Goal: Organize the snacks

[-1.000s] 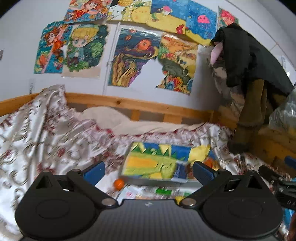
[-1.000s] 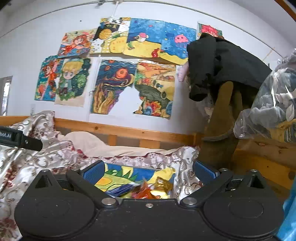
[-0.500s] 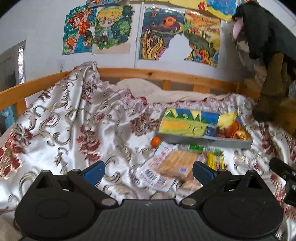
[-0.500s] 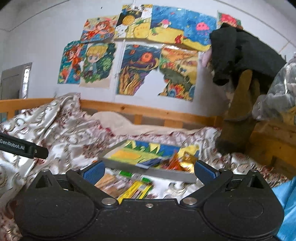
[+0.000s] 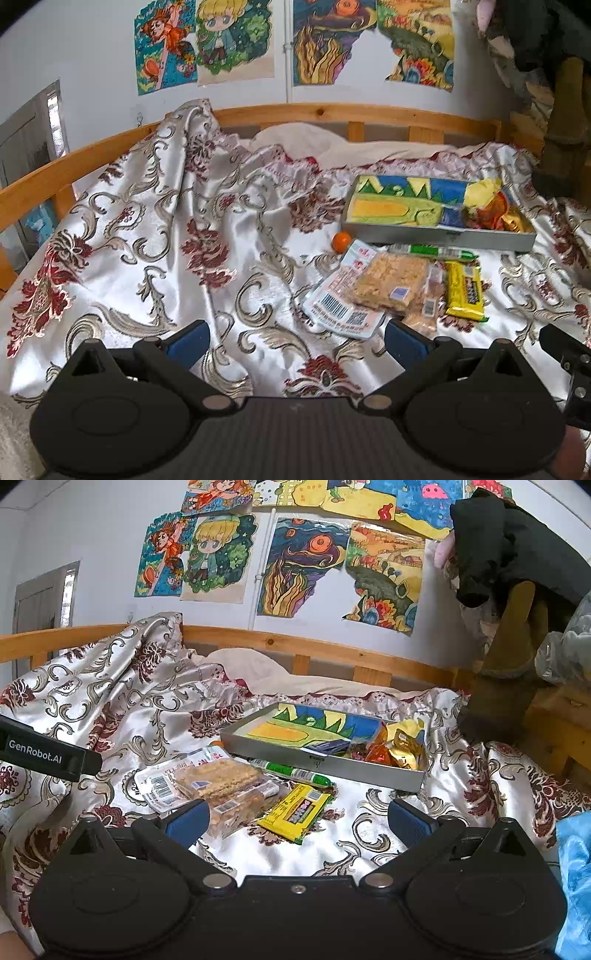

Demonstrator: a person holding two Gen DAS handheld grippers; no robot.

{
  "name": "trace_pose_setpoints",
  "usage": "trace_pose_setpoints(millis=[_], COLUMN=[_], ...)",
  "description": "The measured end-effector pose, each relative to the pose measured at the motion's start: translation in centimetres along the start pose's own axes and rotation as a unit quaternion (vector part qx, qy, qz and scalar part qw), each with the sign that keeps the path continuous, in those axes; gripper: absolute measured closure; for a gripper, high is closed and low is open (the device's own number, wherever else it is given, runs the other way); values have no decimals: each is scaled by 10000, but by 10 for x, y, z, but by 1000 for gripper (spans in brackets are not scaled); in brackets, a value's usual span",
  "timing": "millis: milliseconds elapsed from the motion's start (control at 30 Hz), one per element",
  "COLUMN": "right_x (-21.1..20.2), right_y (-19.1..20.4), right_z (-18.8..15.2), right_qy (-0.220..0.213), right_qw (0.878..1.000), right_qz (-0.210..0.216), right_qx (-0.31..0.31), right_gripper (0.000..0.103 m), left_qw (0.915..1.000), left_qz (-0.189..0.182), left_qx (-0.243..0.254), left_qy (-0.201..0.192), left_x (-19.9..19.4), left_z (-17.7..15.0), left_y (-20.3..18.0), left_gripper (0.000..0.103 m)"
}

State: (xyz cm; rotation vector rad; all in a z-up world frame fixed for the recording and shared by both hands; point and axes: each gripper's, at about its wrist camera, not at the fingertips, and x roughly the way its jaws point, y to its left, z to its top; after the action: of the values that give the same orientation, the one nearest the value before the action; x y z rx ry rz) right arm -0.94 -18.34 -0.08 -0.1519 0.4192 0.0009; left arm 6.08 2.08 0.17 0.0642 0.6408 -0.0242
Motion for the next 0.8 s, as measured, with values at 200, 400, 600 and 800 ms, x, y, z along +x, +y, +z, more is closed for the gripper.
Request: trace_pose_setpoints(millis=[200, 400, 600, 800], right_x=[8, 13, 20, 34], right_y=[2, 3, 2, 12], right_z=[0, 2, 3, -1], right_qy=[113, 113, 148, 285], right_qw=[9999, 9999, 9998, 9989], right_qz=[54, 20, 56, 377], right_qx=[-12, 2, 72, -70], right_gripper=[1, 1, 1, 1], left_qw=[9988, 9981, 9916, 9848], left_qz=[39, -33, -250, -514], left_qx=[107, 245, 908, 1237], left_qy=[468, 562, 881, 1104], left_x=[12, 25, 50, 72], left_z=[10, 28, 45, 46], left_y=[1, 3, -2, 2], left_gripper=[0, 0, 0, 0])
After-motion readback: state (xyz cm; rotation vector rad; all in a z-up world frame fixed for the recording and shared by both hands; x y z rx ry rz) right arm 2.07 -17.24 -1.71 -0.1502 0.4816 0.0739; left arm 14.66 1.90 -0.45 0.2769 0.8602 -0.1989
